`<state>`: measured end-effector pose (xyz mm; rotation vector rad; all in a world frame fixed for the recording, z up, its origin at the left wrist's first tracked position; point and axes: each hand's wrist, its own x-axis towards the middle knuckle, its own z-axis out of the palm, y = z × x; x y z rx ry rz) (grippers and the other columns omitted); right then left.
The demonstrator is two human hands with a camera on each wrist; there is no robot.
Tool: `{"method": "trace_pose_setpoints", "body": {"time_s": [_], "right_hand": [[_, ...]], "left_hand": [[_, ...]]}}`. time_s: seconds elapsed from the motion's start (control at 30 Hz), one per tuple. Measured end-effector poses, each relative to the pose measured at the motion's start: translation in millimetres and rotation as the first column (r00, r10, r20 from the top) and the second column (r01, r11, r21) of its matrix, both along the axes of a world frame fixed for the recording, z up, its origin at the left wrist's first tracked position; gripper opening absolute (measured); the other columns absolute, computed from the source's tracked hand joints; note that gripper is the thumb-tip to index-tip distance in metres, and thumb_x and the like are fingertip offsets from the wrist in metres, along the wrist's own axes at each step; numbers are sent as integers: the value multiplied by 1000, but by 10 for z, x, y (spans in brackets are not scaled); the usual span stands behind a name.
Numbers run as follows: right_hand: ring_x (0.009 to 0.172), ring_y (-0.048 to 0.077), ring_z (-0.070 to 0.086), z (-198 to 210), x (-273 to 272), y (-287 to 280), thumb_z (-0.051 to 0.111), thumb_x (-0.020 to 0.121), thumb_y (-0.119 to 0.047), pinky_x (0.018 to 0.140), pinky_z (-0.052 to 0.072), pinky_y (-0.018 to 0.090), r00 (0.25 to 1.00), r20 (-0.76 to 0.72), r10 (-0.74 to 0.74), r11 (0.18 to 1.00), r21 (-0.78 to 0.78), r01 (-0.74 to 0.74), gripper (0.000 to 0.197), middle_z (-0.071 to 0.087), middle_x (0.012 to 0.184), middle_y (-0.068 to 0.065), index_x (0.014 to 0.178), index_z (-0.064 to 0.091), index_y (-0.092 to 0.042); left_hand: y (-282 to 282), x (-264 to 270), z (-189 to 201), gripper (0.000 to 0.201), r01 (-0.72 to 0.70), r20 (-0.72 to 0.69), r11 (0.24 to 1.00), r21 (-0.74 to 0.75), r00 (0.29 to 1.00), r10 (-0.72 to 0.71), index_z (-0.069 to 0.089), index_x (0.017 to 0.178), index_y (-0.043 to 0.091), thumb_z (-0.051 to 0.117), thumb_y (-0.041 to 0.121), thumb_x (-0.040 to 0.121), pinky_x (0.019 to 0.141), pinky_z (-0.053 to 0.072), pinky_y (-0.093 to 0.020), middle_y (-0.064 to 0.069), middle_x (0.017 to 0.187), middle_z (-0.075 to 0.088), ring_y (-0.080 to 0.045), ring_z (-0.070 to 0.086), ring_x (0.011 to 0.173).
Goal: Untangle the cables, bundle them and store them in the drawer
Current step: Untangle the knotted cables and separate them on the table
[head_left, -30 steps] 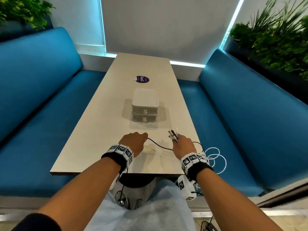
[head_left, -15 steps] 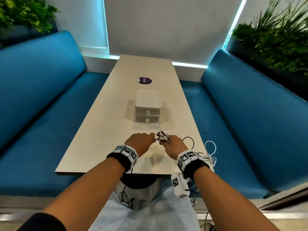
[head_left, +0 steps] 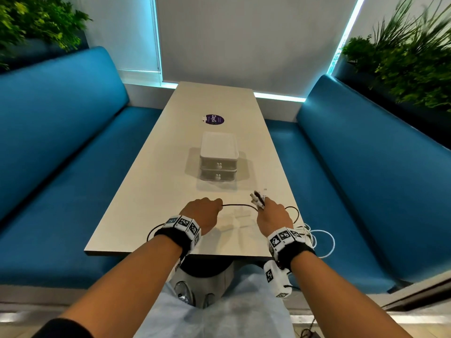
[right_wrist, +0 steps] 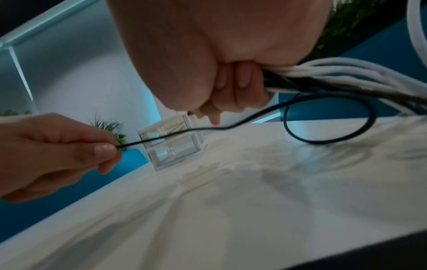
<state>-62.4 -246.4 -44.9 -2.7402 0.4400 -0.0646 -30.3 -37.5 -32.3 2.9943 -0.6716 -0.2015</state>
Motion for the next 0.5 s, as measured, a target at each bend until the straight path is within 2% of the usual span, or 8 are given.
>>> {"method": "trace_pose_setpoints", "body": {"time_s": [0.07,0.17,0.23,0.3,0.43,0.5], "right_hand": [[94,39,60,59,-12,78,39,100,-37,69,42,37,993,111,-27,995,102,16,28,65,101,15,110,52,-14],[91,38,61,135,4,202,42,100,-37,73,50,41,979,204,3,966,252,-56,26,67,98,14,106,55,-17],[92,37,62,143,14,299,45,99,-32,75,51,41,972,192,137,944,271,-187,22,68,101,14,109,60,-18],[93,36,62,104,19,392,47,98,-26,75,49,38,950,149,276,917,255,-306,21,69,102,14,108,62,-16],[96,36,61,18,53,405,45,99,-23,76,46,37,950,62,305,916,255,-310,23,68,103,15,106,63,-11],[97,33,62,-12,46,362,46,97,-22,79,48,37,949,6,316,921,239,-308,23,69,104,12,105,67,-14]], "left_hand": [[-32,1,20,23,-8,-14,1000,-16,1000,8,49,118,20,30,25,104,63,35,-32,-2,81,45,-27,47,68],[-88,-10,48,24,-1,-20,1000,-15,1000,1,50,119,20,32,25,104,63,36,-33,-8,92,55,-28,47,70],[-150,-19,71,24,19,-22,999,-30,1000,-20,51,120,20,34,24,103,63,37,-34,-11,98,60,-28,48,71],[-211,-40,91,25,70,-18,997,-40,997,-71,54,120,20,35,21,103,63,41,-35,-12,97,62,-30,54,73],[-181,-82,78,25,69,-55,995,-73,996,-73,54,119,19,34,23,104,67,44,-36,-14,100,63,-35,60,85],[-135,-72,54,24,45,-81,993,-111,995,-55,53,118,19,34,25,104,69,44,-37,-14,102,63,-35,60,85]]}}
